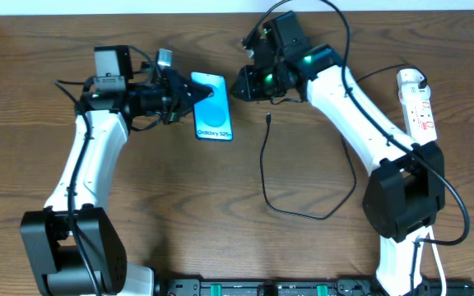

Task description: Plug charger to phone and switch on socket

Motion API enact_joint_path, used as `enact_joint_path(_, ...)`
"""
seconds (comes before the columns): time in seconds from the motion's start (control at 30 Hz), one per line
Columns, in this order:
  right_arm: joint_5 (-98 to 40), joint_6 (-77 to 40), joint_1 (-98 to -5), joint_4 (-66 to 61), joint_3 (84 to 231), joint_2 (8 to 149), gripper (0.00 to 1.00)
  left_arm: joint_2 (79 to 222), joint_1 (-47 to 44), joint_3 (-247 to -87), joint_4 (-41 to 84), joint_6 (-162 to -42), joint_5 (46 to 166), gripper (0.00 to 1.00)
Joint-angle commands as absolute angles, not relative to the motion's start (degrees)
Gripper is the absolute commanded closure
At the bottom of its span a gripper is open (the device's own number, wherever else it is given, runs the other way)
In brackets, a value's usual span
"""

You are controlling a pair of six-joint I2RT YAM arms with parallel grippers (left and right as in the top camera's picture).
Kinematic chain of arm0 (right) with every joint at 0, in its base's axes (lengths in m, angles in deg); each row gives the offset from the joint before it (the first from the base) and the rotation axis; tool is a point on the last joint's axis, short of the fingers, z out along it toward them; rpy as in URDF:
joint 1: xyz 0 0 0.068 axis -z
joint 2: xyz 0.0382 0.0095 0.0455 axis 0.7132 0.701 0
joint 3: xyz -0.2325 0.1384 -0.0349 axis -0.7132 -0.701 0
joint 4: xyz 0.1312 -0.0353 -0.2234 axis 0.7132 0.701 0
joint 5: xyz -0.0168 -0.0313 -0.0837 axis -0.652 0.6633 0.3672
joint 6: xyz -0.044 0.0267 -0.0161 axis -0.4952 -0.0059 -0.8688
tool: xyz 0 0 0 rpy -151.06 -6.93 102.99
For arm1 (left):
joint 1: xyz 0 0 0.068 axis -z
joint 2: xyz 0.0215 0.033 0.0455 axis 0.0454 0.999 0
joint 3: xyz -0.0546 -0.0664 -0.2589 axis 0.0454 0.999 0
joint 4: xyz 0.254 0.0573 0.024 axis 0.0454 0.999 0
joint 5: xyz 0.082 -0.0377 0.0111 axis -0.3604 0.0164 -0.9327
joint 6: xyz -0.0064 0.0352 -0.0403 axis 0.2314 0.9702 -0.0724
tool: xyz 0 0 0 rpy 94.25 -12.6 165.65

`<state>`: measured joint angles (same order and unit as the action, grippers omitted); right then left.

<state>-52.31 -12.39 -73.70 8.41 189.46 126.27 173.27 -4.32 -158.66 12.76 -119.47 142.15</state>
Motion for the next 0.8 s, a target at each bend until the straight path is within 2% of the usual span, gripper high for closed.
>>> enact_joint_path(0.0, -56.0, -13.2, -74.7, 8.5, 190.1, 126.0, 0.84, 173.2, -2.4, -158.9, 14.2, -119.3, 140.4, 0.93)
enact_joint_path(0.27, -63.3, -10.6, -75.0, 6.7, 190.1, 126.0, 0.91, 173.2, 0.1, -158.9, 17.1, -120.6, 136.3, 0.93)
enact_joint_path(0.5, -64.0, -7.4, -77.7, 5.9, 190.1, 126.0, 0.95, 173.2, 1.7, -158.9, 17.1, -125.8, 132.9, 0.93)
enact_joint_path(0.77, -60.9, -7.0, -78.6, 8.7, 190.1, 126.0, 0.94, 173.2, 1.5, -158.9, 14.8, -128.3, 130.0, 0.93)
